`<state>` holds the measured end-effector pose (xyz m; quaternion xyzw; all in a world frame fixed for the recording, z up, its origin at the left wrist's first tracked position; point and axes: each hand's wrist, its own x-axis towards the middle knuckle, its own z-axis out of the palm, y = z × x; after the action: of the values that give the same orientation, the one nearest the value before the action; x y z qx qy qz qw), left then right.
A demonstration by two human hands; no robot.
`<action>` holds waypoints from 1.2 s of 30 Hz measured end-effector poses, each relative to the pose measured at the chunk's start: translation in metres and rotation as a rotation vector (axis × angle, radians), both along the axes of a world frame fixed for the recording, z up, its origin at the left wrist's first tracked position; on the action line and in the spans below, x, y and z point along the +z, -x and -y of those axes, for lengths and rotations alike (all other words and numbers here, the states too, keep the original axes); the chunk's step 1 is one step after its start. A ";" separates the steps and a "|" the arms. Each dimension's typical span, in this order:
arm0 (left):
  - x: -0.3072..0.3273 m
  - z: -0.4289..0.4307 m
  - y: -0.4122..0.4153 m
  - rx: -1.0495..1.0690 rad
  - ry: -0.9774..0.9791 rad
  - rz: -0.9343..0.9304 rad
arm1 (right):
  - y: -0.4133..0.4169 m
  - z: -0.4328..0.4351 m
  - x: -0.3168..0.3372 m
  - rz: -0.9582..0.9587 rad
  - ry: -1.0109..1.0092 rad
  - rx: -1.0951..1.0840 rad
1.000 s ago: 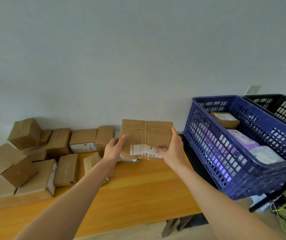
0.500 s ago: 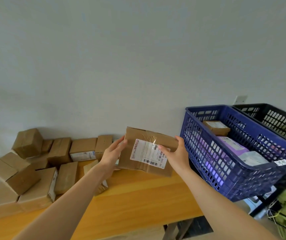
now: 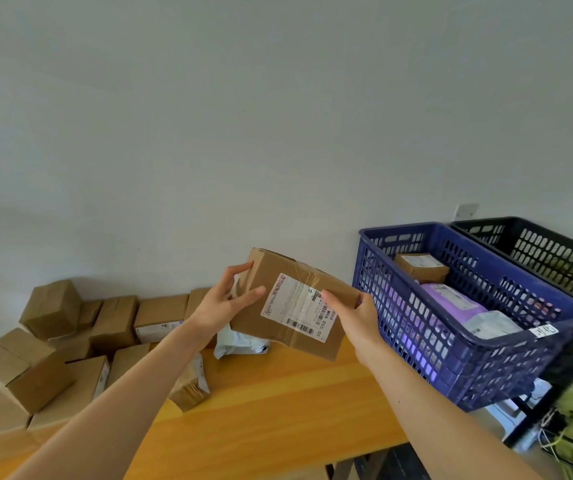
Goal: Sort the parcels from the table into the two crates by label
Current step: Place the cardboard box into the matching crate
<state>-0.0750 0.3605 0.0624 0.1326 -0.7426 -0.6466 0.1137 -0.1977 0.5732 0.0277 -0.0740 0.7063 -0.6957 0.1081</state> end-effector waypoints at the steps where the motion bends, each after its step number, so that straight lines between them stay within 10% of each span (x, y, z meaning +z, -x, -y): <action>1: 0.000 0.001 0.000 0.011 0.002 0.008 | 0.000 -0.001 0.001 -0.002 0.004 0.009; 14: -0.025 -0.008 -0.014 0.239 -0.251 0.147 | -0.010 0.026 0.009 -0.176 -0.163 0.034; 24: -0.039 -0.029 -0.015 0.299 -0.533 0.001 | -0.031 0.058 0.012 0.284 0.264 0.292; 36: -0.004 0.007 -0.035 0.285 -0.127 0.097 | -0.018 0.043 0.023 0.206 0.177 0.378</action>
<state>-0.0400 0.3539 0.0582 0.2747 -0.6786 -0.6623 0.1596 -0.1797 0.5304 0.0507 -0.1427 0.6012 -0.7264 0.3010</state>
